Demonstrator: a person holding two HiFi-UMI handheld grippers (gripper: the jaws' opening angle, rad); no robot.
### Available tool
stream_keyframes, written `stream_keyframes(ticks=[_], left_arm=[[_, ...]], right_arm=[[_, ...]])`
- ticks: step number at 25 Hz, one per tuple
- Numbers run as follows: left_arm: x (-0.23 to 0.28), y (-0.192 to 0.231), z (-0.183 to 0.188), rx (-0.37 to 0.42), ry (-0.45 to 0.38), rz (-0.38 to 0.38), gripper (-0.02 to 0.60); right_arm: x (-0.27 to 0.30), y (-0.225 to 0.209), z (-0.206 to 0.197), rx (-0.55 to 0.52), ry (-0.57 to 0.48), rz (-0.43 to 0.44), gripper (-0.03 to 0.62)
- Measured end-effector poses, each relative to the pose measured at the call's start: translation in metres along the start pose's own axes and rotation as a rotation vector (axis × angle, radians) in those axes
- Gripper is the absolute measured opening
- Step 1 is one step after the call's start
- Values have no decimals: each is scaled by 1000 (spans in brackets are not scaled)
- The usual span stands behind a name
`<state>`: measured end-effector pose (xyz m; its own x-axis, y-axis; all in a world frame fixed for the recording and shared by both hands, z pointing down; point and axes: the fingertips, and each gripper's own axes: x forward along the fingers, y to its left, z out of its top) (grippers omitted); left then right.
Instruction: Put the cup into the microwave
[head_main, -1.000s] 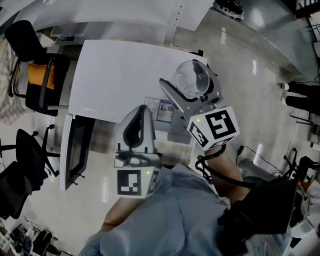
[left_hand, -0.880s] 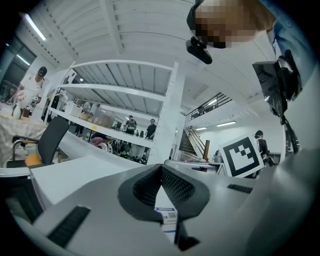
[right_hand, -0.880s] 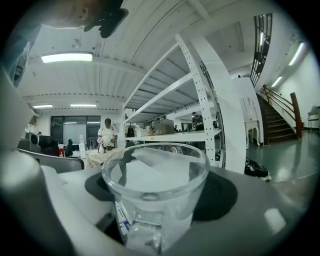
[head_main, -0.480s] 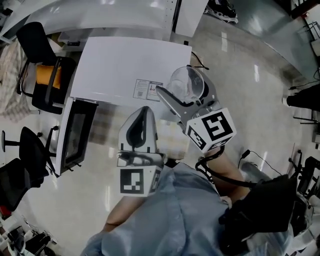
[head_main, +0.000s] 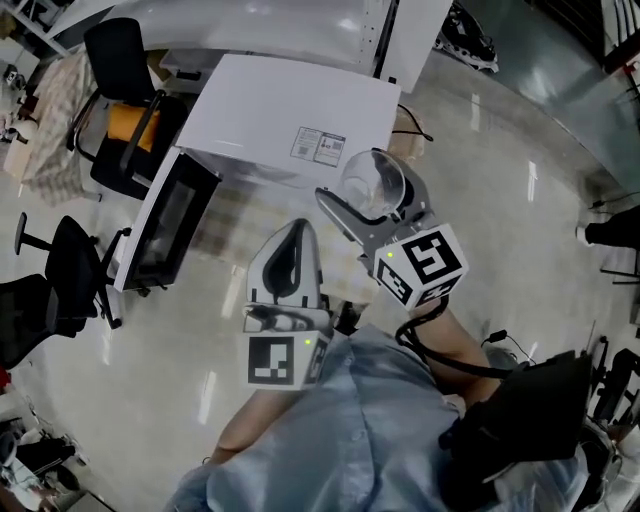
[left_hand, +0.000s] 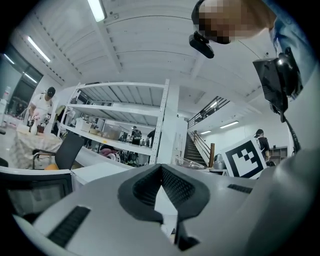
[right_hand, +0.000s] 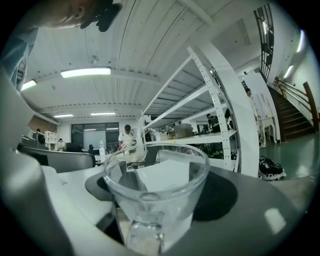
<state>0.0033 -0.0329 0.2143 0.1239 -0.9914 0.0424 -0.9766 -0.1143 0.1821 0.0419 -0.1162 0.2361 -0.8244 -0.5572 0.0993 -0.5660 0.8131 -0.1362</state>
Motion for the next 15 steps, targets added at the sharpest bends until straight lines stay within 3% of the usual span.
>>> stream_keyframes(ticks=[10, 15], left_arm=[[-25, 44, 10, 21, -24, 77, 8], [-8, 86, 16, 42, -24, 39, 8]], right_arm=[[20, 48, 0, 10, -21, 66, 399], [49, 59, 3, 6, -48, 40, 399]])
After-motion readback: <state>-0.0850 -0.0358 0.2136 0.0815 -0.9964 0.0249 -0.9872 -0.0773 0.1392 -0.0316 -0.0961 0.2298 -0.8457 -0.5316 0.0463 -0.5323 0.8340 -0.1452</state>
